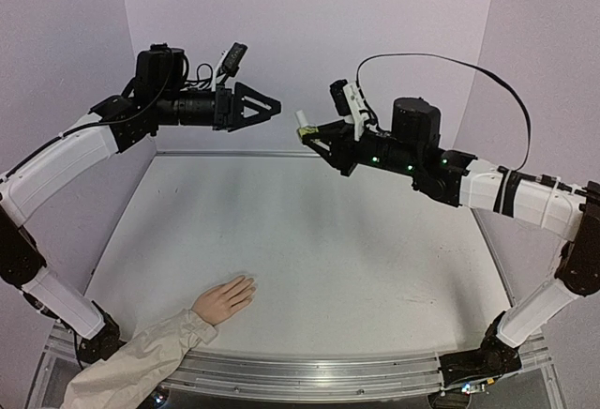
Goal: Paint the nails
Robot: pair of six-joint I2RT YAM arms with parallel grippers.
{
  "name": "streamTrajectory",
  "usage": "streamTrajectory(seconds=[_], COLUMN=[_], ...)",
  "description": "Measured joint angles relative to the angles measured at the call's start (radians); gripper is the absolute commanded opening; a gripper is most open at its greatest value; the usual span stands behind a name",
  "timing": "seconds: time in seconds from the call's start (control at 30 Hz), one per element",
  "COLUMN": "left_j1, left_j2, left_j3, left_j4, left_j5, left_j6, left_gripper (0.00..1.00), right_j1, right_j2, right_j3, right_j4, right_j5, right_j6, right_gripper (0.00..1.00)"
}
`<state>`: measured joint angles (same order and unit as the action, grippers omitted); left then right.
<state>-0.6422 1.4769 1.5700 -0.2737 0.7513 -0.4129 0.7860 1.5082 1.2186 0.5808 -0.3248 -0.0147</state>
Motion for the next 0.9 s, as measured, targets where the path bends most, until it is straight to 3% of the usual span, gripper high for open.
streamTrajectory(seconds=[0.2, 0.53, 0.77, 0.9], left_j1=[-0.011, -0.068, -0.098, -0.108], left_j2=[0.071, 0.092, 0.099, 0.099], left_j3=[0.0, 0.0, 0.0, -0.005], left_j4=[0.001, 0.003, 0.003, 0.003], left_j5=[-0.107, -0.214, -0.272, -0.314], left_j6=[-0.134, -0.186, -0.182, -0.167], left_gripper=[0.77, 0.44, 0.42, 0.17], right_j1=[0.096, 0.193, 0.211, 0.22], right_j2=[0.005, 0.048, 0.058, 0.067], right_j3=[0.0, 0.001, 0.001, 0.001], right_j4=[-0.017, -0.019, 0.019, 0.049], right_j5=[0.246, 0.449, 0.525, 0.56], right_j6=[-0.12, -0.236, -0.259, -0.267], right_gripper=[0.0, 0.0, 0.0, 0.0])
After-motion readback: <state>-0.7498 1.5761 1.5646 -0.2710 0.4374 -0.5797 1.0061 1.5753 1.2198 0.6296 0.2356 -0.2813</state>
